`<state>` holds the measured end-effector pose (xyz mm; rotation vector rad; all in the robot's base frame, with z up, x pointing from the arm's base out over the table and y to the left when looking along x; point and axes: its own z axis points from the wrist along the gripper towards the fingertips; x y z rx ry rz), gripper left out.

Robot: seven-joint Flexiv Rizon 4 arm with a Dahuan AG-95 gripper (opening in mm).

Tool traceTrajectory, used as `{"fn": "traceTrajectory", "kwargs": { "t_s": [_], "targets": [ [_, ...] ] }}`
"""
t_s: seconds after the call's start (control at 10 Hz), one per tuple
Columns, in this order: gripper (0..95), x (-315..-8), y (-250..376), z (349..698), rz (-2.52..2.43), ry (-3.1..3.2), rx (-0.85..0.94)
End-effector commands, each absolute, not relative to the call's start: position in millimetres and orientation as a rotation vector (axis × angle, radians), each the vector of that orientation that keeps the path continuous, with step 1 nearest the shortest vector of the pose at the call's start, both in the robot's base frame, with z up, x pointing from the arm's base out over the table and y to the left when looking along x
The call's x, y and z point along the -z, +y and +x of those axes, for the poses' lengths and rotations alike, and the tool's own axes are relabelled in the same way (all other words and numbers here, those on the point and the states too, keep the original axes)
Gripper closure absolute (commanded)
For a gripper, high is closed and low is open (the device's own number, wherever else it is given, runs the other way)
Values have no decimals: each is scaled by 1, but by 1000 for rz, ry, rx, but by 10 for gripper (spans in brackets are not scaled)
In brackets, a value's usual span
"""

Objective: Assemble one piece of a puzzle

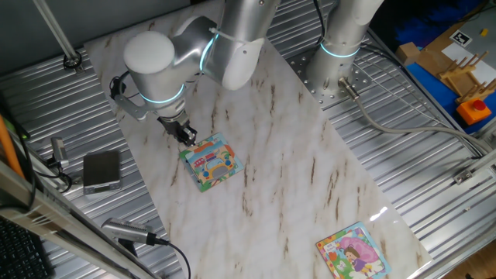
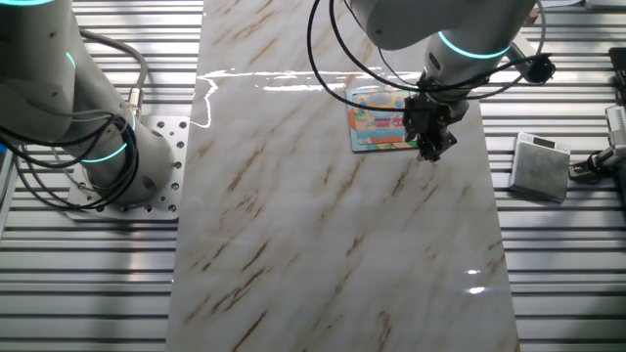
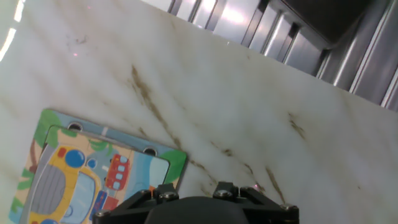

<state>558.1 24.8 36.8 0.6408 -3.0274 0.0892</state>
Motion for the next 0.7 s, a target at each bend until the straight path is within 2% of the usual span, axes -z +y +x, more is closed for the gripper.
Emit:
{"fn": "traceTrajectory", "kwargs": {
  "t_s": [0.1,0.7],
  "targets": [
    [570,-37,25,559,641,-3025,-83],
    [570,-29,19,562,639,-3023,-82]
  ]
}}
